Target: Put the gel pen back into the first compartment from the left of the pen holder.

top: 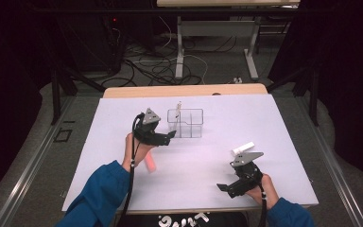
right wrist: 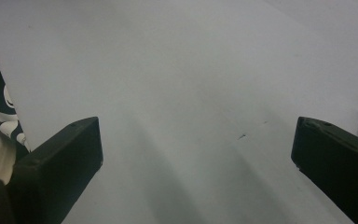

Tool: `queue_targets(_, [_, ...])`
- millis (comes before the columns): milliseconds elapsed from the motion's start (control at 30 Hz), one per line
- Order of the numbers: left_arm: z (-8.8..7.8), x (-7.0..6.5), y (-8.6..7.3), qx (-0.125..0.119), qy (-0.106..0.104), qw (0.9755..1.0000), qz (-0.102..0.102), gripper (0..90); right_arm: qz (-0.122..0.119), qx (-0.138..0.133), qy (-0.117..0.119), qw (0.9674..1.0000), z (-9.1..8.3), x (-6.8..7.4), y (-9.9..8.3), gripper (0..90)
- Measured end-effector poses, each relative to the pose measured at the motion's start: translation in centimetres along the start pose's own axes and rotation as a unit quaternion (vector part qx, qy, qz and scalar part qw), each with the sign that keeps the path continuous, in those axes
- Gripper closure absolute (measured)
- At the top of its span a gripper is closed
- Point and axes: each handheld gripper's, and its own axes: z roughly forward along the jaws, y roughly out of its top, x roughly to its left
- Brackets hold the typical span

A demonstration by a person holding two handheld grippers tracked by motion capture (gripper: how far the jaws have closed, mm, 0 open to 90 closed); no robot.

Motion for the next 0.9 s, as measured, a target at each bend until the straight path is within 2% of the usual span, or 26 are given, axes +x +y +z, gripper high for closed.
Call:
queue_targets(67, [-0.2,-0.2,-0.5,-0.003,0.001,1.0,-0.002,11.3,-0.002,-0.001,0.0,1.0,0.0,0.0,0.0,1.5])
queue_targets(133, [-0.5,-0.1,-0.8,0.008,-0.003,1.0,0.002,9.4,-0.006,-0.001,-0.001,1.0,0.0,-0.1,0.0,1.5])
queue_targets(200, [-0.6,-0.2,-1.2,0.003,0.001,1.0,-0.002,7.8,-0.002,-0.006,-0.002,1.0,0.0,0.0,-0.1,1.5])
queue_targets(600, [-1.8,-0.4,-3.0,0.025,-0.003,0.9997,0.004,2.6,-0.003,-0.002,-0.003,1.0,-0.1,0.0,-0.1,1.7])
queue_targets(733, [-2.4,-0.3,-3.6,0.027,0.004,0.9996,0.006,1.3,0.0,-0.003,-0.003,1.0,0.0,0.0,-0.1,1.8])
queue_targets(800, [-2.6,-0.2,-4.0,0.03,0.006,0.9995,0.008,1.3,-0.006,-0.005,-0.001,1.0,0.0,-0.1,-0.1,1.8])
queue_targets(867, [-2.8,-0.1,-4.4,0.035,0.013,0.9991,0.021,1.1,-0.004,-0.008,-0.001,1.0,0.1,0.0,-0.1,1.8])
queue_targets(900, [-2.8,-0.1,-4.6,0.035,0.013,0.9991,0.018,1.0,-0.002,-0.003,-0.002,1.0,0.0,0.0,-0.1,1.8])
